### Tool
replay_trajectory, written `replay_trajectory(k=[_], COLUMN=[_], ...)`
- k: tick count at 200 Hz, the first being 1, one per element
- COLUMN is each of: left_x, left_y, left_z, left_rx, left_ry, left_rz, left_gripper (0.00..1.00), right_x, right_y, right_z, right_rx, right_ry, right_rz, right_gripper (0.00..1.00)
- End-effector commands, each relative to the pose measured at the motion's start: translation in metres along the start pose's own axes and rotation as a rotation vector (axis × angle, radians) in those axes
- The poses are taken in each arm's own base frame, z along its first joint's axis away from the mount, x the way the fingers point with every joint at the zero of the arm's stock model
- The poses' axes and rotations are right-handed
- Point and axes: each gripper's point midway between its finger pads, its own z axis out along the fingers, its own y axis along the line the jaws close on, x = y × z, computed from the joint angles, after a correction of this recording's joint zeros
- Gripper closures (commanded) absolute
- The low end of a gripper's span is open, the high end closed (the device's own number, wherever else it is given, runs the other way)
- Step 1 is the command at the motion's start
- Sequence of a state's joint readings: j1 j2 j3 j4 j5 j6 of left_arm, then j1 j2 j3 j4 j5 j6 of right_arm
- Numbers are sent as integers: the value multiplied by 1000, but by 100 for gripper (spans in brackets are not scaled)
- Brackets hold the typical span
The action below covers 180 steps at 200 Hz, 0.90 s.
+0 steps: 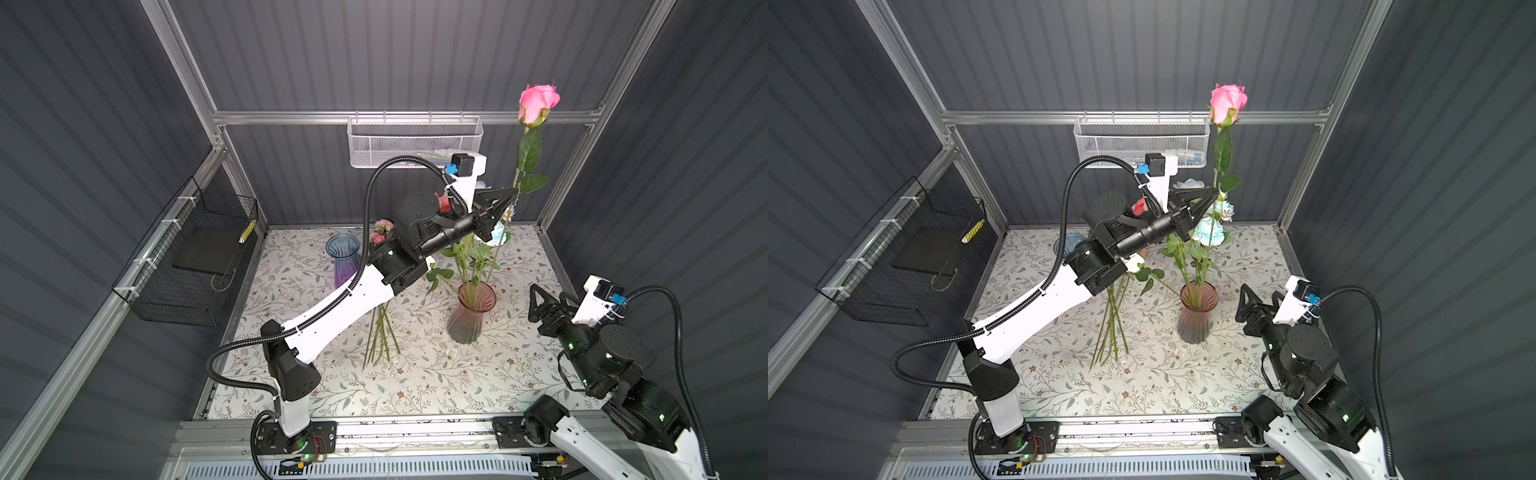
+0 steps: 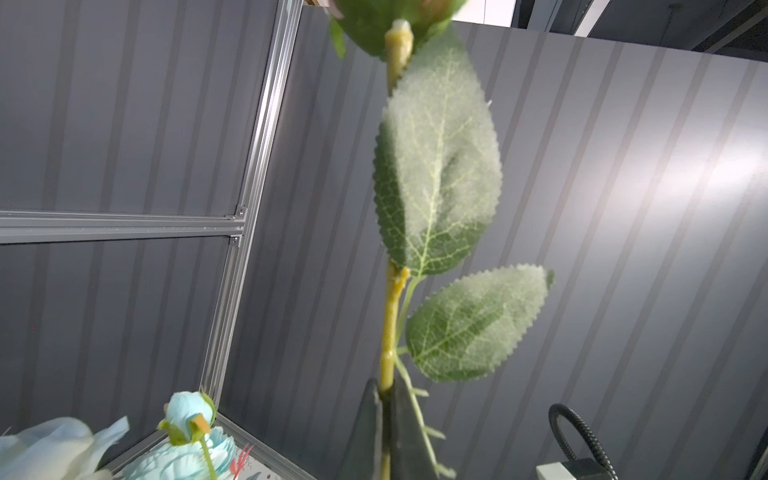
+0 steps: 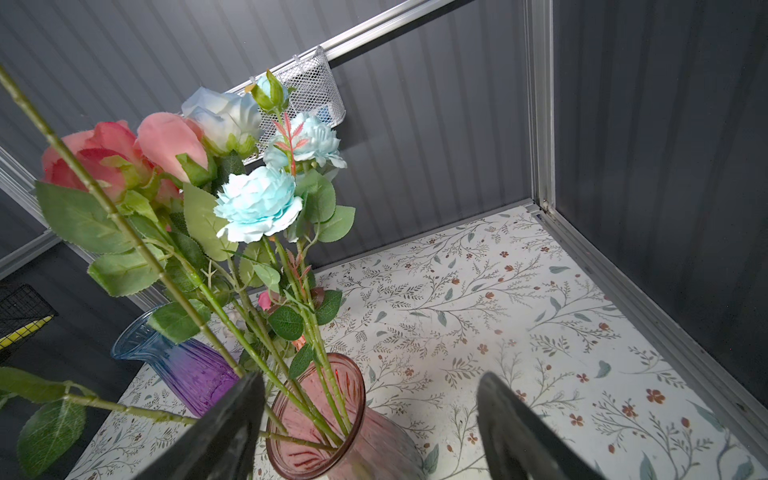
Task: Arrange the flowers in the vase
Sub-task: 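Lower the pink rose stem into the pink vase with the left gripper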
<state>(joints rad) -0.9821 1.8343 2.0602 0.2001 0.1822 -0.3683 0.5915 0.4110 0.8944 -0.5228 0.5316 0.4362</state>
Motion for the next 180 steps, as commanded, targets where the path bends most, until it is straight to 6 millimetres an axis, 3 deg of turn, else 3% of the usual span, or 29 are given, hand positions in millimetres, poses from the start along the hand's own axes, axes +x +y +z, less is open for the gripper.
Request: replay_trajectory(k=[1, 26, 80, 104, 117, 132, 156, 180], left_x=[-18, 7, 82, 99, 102, 103, 94, 78], left_y=[-8, 1, 32, 38, 35, 34, 28, 19], left_z=[2, 2, -1, -3, -3, -3, -5, -8], left_rx=[10, -14, -84, -90, -77, -67, -53, -41], left_ry=[-65, -37, 44, 62, 71, 76, 66, 44], left_rz=[57, 80, 111, 96, 92, 93, 107, 128], left_gripper=[100, 100, 100, 100, 96, 69, 63, 50], right_x=[-1, 2, 6, 10, 12, 13, 13, 13], right_y=[-4, -5, -7, -6, -6, -6, -4, -2], right_z=[1, 1, 1, 3, 4, 5, 7, 8], right_rx=[17, 18, 20, 20, 24, 23, 21, 17], right_ry=[-22, -17, -9, 3, 9, 13, 17, 19], right_rz=[-7, -6, -1, -1, -1, 1, -1, -2], right_gripper=[18, 19, 18, 18, 18, 18, 18, 18])
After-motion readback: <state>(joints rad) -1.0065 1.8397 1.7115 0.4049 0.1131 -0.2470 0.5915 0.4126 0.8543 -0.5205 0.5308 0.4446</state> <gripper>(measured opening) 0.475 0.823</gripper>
